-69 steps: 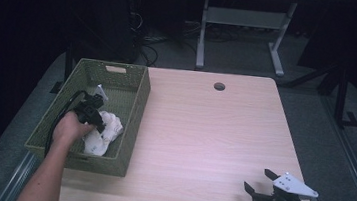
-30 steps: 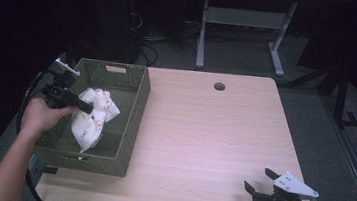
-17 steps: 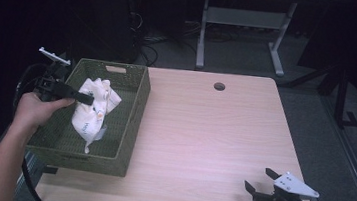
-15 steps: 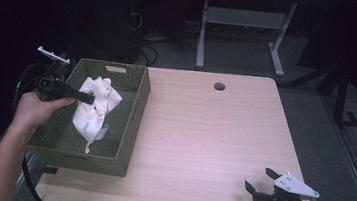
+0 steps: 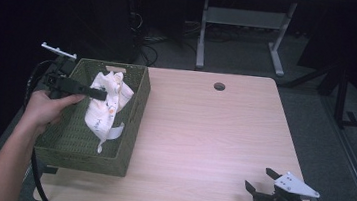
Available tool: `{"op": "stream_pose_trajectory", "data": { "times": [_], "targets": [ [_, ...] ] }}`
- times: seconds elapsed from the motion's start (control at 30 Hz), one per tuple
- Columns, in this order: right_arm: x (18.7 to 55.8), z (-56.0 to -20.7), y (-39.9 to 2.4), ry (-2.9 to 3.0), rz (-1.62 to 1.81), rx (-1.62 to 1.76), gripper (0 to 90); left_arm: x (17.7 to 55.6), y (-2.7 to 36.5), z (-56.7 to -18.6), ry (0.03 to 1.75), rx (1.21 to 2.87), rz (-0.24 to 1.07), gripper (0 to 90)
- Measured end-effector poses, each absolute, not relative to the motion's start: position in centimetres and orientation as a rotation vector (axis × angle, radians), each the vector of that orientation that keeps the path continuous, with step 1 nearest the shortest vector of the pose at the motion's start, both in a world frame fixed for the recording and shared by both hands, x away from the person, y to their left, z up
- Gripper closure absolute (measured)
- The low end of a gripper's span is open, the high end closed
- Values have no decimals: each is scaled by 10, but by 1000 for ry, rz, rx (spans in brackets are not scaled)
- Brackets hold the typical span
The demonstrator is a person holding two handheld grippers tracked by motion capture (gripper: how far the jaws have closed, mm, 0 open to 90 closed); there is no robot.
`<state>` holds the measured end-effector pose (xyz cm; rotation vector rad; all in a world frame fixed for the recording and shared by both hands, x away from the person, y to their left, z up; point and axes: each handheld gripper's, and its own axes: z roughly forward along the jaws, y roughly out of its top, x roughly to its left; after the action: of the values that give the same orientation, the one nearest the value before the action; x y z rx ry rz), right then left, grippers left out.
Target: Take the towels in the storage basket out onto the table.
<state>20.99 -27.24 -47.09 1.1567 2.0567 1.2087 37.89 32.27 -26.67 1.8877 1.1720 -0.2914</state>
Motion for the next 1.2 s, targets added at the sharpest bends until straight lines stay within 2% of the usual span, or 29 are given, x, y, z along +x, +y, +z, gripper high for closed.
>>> {"op": "stream_pose_trajectory", "data": {
  "times": [1.2],
  "targets": [
    [209, -469, -274, 2046, 1227, 1154, 134, 386, 197, -290, 966, 1987, -463, 747]
  ]
}}
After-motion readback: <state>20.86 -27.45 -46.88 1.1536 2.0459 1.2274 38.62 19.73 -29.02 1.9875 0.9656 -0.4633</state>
